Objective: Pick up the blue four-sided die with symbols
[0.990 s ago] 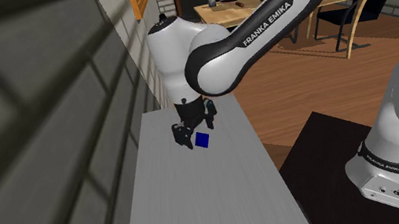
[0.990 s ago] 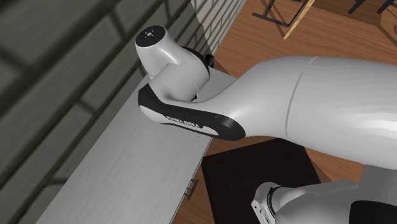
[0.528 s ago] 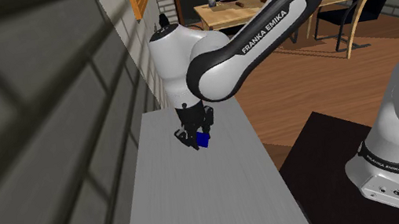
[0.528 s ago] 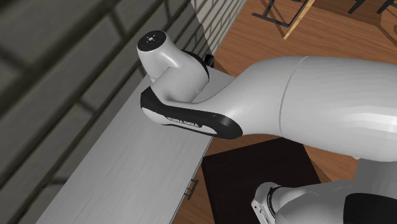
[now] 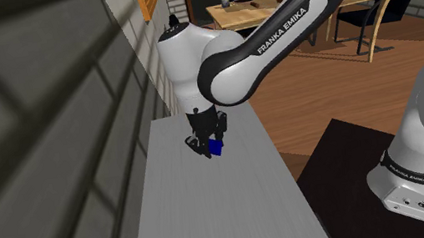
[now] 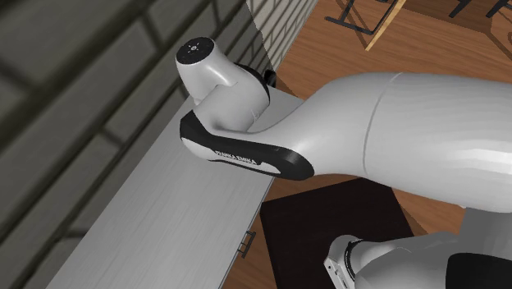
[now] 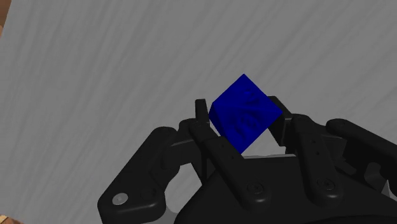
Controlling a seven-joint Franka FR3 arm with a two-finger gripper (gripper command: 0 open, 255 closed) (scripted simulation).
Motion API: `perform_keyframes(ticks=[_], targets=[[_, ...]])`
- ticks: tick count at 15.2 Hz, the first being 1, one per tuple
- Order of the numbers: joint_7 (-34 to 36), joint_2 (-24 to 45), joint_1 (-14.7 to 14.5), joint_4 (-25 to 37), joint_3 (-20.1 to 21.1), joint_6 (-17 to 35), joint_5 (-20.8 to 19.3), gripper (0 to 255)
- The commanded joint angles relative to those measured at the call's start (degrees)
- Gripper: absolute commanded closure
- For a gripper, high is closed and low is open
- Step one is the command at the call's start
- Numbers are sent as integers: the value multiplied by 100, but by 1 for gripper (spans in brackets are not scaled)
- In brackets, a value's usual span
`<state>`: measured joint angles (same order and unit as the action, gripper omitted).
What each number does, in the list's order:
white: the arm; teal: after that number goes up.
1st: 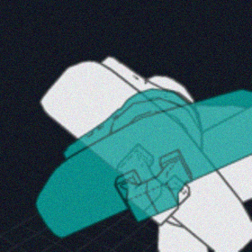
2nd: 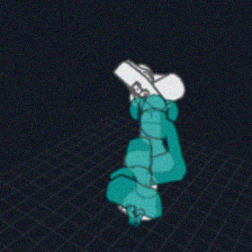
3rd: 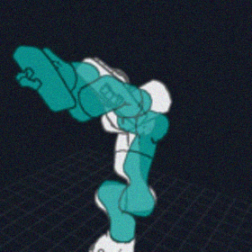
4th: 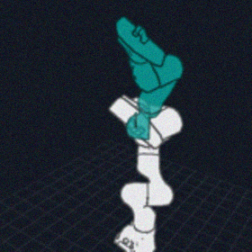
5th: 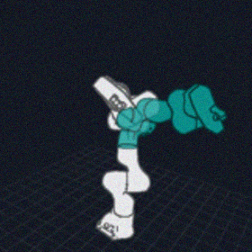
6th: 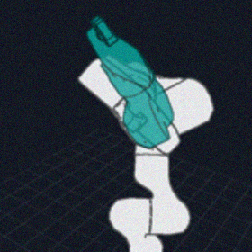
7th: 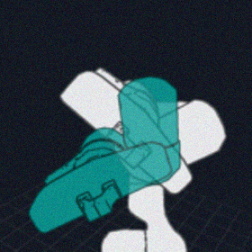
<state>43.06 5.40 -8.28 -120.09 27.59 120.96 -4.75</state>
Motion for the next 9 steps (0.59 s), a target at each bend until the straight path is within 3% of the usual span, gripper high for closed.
perform_keyframes(ticks=[1, 9], targets=[[-30, -57, 4, 85, 5, -136, 38, 255], [-152, -322, 27, 435, 9, -716, 192, 255]])
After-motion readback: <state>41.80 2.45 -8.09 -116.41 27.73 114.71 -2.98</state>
